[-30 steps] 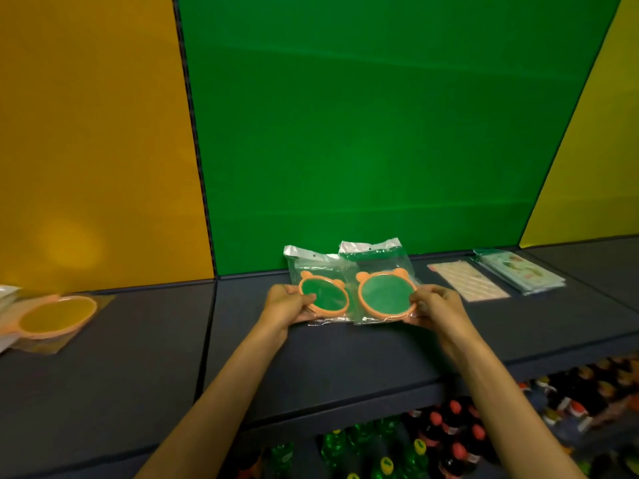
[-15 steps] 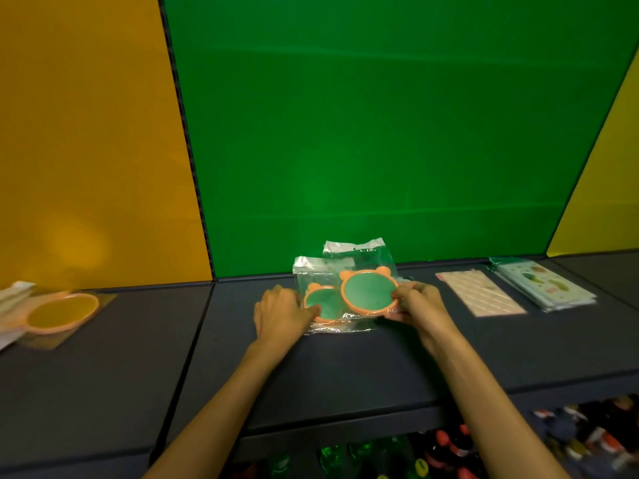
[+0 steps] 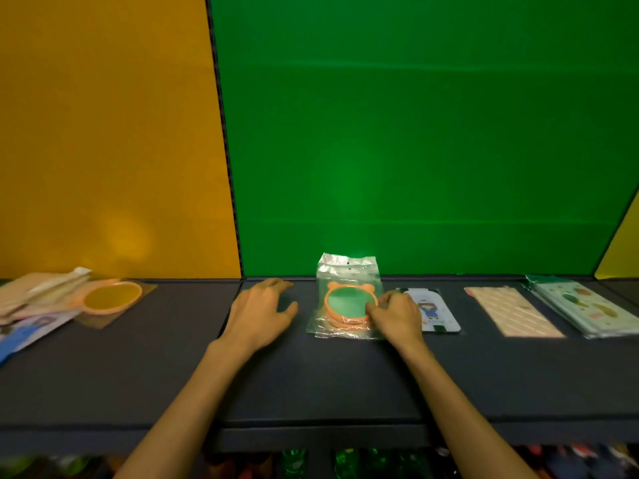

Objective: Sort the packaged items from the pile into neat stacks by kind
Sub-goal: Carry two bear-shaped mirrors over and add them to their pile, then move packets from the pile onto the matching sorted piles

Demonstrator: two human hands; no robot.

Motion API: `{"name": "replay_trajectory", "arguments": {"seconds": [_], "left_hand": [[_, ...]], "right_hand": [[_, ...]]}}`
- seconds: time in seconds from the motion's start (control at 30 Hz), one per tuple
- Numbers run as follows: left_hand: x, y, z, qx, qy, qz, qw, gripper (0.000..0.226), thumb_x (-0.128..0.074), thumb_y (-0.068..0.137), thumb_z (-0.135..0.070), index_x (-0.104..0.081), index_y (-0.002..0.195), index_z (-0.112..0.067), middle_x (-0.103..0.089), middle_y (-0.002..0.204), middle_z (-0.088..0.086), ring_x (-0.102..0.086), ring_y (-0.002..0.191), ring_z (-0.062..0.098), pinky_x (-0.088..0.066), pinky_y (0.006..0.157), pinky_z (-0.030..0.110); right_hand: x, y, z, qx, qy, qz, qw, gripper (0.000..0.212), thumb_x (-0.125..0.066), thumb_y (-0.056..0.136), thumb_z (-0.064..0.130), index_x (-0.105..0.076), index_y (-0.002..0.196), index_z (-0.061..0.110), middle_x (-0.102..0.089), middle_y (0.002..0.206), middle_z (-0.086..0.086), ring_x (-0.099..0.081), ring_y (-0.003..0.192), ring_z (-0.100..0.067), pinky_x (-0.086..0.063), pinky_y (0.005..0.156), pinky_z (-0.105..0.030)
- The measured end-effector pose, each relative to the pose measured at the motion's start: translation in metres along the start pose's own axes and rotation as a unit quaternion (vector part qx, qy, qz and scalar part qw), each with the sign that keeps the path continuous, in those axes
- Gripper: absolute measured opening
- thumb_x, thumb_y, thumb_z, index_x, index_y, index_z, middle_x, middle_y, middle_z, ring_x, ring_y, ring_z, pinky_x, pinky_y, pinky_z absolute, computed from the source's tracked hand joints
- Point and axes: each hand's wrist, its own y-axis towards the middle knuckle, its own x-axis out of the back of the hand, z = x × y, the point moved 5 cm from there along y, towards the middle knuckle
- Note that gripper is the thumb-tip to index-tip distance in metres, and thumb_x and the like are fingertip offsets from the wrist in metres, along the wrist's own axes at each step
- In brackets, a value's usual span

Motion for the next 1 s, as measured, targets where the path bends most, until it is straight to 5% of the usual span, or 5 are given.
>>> {"name": "replay_trajectory", "arguments": {"seconds": [0.13,0.4,0.57,1.0], "left_hand": [[0.005,-0.009,0.008,0.004,0.015,0.001,1.0,0.051,-0.052,0.093,-0.048,-0.052,0.14,-0.028,-0.053,0.143,-0.004,-0.055,0.123,0.021,-0.048,0.097,0.038],[0.02,-0.033,0.018,0.037,0.038,-0.004,0.999,0.05,-0.05,0.094,-0.049,-0.052,0.139,-0.028,-0.053,0.144,-0.003,-0.054,0.125,0.021,-0.048,0.097,0.039],[0.038,-0.059,0.03,0.057,0.067,-0.018,0.996,0.049,-0.049,0.094,-0.05,-0.054,0.139,-0.03,-0.054,0.142,-0.003,-0.056,0.122,0.023,-0.051,0.092,0.039],[0.098,-0.163,0.145,0.182,0.127,-0.024,0.975,0.058,-0.044,0.092,-0.059,-0.045,0.145,-0.035,-0.047,0.149,-0.002,-0.05,0.131,0.023,-0.044,0.1,0.043]], "right_hand": [[-0.003,0.001,0.0,0.015,-0.058,0.014,0.998,0.031,-0.066,0.082,0.041,-0.063,0.076,0.011,-0.064,0.097,-0.015,-0.058,0.092,-0.032,-0.048,0.071,-0.034],[0.004,-0.016,0.032,0.18,-0.181,0.009,0.967,0.048,-0.06,0.09,0.037,-0.053,0.132,0.015,-0.051,0.126,-0.01,-0.048,0.118,-0.029,-0.042,0.095,-0.04],[-0.019,-0.048,0.07,0.299,-0.16,0.068,0.938,0.042,-0.054,0.092,0.039,-0.055,0.131,0.023,-0.055,0.127,-0.002,-0.052,0.119,-0.026,-0.038,0.1,-0.038],[-0.11,-0.135,0.171,0.405,-0.115,0.157,0.893,0.048,-0.047,0.097,0.043,-0.045,0.142,0.026,-0.05,0.14,0.001,-0.046,0.128,-0.022,-0.037,0.102,-0.04]]}}
